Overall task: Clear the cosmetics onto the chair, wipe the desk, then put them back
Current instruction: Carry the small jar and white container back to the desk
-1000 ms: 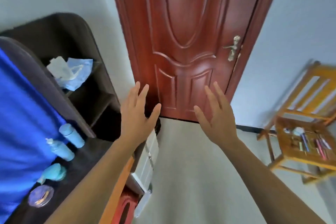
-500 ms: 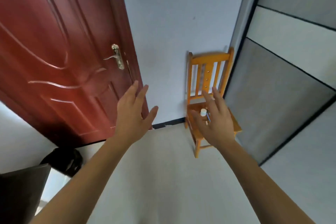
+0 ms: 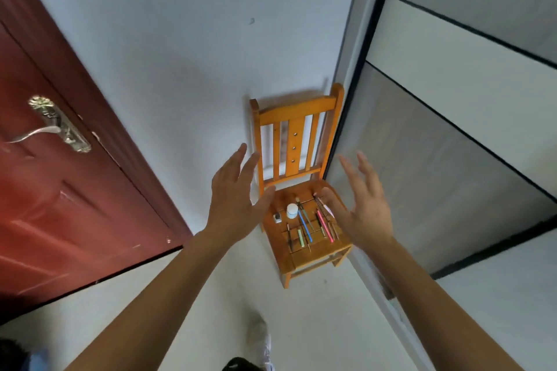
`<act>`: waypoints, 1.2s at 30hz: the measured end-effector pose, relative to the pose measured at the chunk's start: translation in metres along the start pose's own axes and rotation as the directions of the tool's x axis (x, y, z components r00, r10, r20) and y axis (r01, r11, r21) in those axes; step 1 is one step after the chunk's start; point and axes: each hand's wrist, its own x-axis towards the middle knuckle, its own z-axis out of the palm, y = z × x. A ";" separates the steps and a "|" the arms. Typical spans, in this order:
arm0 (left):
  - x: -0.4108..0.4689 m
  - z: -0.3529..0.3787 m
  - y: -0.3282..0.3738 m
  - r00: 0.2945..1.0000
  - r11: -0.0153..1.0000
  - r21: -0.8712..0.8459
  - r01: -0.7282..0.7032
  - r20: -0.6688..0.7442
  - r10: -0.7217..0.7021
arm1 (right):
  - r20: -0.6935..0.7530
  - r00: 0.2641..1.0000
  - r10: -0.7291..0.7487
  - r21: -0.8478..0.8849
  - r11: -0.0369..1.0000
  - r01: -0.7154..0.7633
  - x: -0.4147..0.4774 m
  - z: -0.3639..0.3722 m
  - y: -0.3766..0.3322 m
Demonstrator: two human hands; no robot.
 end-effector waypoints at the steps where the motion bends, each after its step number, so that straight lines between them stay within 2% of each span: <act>1: 0.021 0.013 -0.005 1.000 1.000 -0.003 -0.008 0.018 0.008 | 0.012 1.000 0.015 -0.008 1.000 -0.015 0.019 0.005 0.007; 8: 0.123 0.095 -0.017 0.993 0.998 0.059 -0.020 0.113 0.013 | 0.088 0.984 0.156 -0.049 0.987 -0.152 0.111 0.036 0.069; 12: 0.147 0.145 -0.028 0.983 0.993 0.073 0.092 0.151 -0.102 | 0.194 0.970 0.143 -0.034 0.990 -0.140 0.151 0.070 0.117; 15: 0.150 0.187 -0.040 0.959 0.973 0.095 0.210 0.172 -0.223 | 0.272 0.959 0.077 -0.012 0.997 -0.076 0.176 0.107 0.153; 18: 0.146 0.233 -0.058 0.902 0.919 0.076 0.388 0.172 -0.395 | 0.405 0.914 0.019 0.016 0.999 -0.028 0.193 0.153 0.190; 22: 0.129 0.297 -0.082 0.766 0.769 -0.044 0.638 0.130 -0.629 | 0.561 0.828 -0.020 0.036 0.999 0.000 0.193 0.219 0.238; 25: 0.110 0.344 -0.111 0.680 0.672 -0.100 0.733 0.124 -0.723 | 0.664 0.747 0.021 0.017 0.999 -0.043 0.182 0.272 0.266; 28: 0.089 0.394 -0.149 0.620 0.616 -0.077 0.784 0.148 -0.770 | 0.725 0.689 0.026 0.013 0.999 -0.052 0.164 0.327 0.288; 30: 0.071 0.426 -0.173 0.611 0.611 -0.055 0.790 0.163 -0.775 | 0.741 0.671 0.033 0.018 0.997 -0.070 0.147 0.364 0.302; 32: 0.055 0.454 -0.194 0.631 0.634 -0.042 0.772 0.161 -0.758 | 0.753 0.657 0.027 0.041 0.995 -0.088 0.132 0.399 0.314; 36: 0.036 0.497 -0.228 0.626 0.633 -0.021 0.774 0.177 -0.759 | 0.752 0.658 0.047 0.025 0.995 -0.099 0.108 0.451 0.331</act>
